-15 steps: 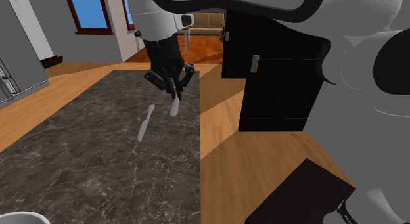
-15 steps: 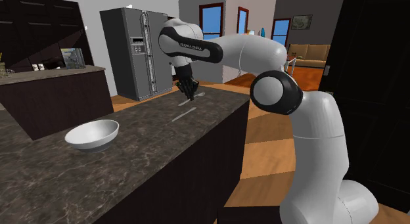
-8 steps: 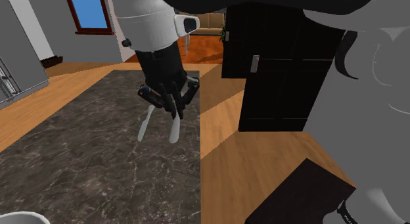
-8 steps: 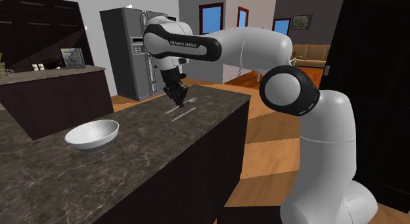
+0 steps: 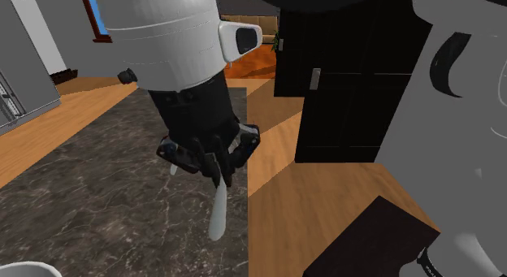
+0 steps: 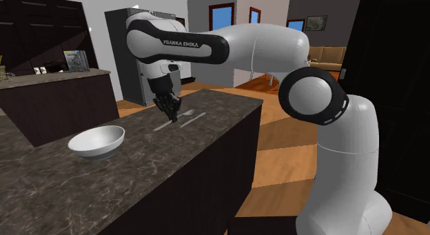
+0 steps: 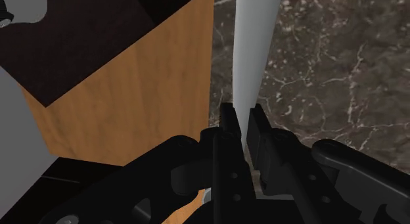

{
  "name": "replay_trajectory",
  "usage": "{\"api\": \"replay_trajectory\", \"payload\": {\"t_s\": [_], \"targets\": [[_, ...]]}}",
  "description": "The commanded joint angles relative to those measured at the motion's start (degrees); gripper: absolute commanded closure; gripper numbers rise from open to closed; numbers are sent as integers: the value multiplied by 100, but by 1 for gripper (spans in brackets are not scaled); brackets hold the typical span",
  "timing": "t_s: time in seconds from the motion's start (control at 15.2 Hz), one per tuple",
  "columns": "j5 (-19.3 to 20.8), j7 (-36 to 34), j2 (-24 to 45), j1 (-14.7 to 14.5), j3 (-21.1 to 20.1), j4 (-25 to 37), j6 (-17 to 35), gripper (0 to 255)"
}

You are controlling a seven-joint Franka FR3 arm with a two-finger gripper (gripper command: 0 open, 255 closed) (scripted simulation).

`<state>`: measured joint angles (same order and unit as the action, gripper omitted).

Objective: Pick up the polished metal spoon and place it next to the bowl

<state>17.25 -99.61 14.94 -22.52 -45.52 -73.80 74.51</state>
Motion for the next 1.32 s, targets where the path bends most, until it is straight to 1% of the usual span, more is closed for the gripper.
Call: {"api": "replay_trajectory", "payload": {"t_s": [0.0,0.26,0.4,0.79,1.25], "targets": [[22,-311,83,-236,-86,68,-57,255],[44,-879,215,-685,-239,197,-173,255],[94,-1202,342,-974,-314,335,-259,255],[-82,-1183,114,-723,-321,-423,323,255],[-193,-1184,-41,-543,-316,-1147,932,255]]}}
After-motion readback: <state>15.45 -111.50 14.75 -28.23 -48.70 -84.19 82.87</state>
